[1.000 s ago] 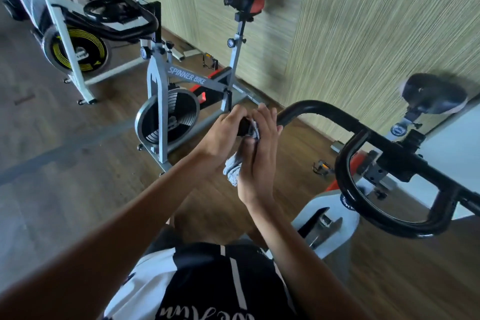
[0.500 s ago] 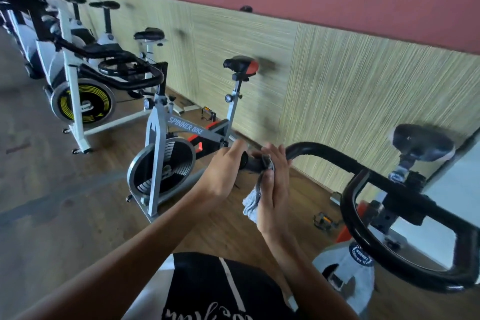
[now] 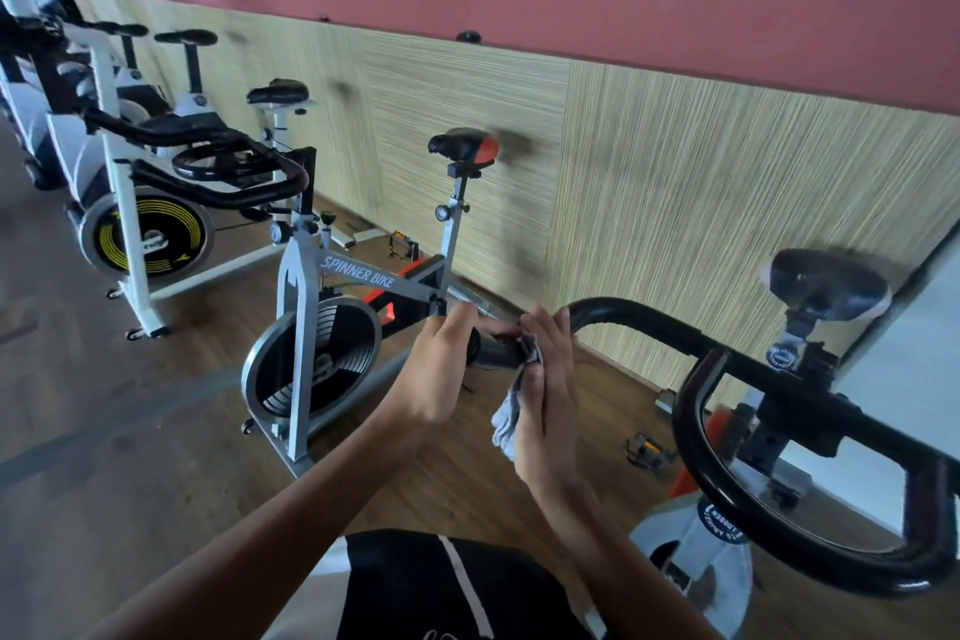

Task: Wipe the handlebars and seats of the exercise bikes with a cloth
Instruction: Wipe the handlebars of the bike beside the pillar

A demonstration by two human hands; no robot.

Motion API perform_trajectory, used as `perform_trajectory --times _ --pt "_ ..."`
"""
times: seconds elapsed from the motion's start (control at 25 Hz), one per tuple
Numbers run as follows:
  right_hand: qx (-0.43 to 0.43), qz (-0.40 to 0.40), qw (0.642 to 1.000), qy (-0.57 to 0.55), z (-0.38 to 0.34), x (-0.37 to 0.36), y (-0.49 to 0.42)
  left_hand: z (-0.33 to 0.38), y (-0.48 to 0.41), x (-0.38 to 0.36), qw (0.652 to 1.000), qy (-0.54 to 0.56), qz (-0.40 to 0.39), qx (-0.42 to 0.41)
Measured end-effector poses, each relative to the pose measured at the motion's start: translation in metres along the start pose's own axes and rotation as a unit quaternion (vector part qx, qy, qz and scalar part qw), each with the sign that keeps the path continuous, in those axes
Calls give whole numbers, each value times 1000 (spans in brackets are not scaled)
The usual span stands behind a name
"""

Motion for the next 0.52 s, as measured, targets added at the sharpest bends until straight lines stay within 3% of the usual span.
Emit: perform_trajectory --times 0.16,0.36,0.52 --pt "24 2 1000 19 20 9 -13 8 6 -4 993 79 -82 36" --pt "-1 32 999 12 22 5 -13 4 7 0 990 84 -109 30" --pt "16 9 998 62 25 11 -15 9 1 7 974 116 -182 67"
Point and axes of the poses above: each hand's wrist, its own y-axis away from the middle knuckle, its own x-axis out of the back of the hand, z = x × y, the point moved 2 cm from there along -y, towards the middle knuckle, and after that the axes turned 6 degrees about x, right-handed, at the moved point
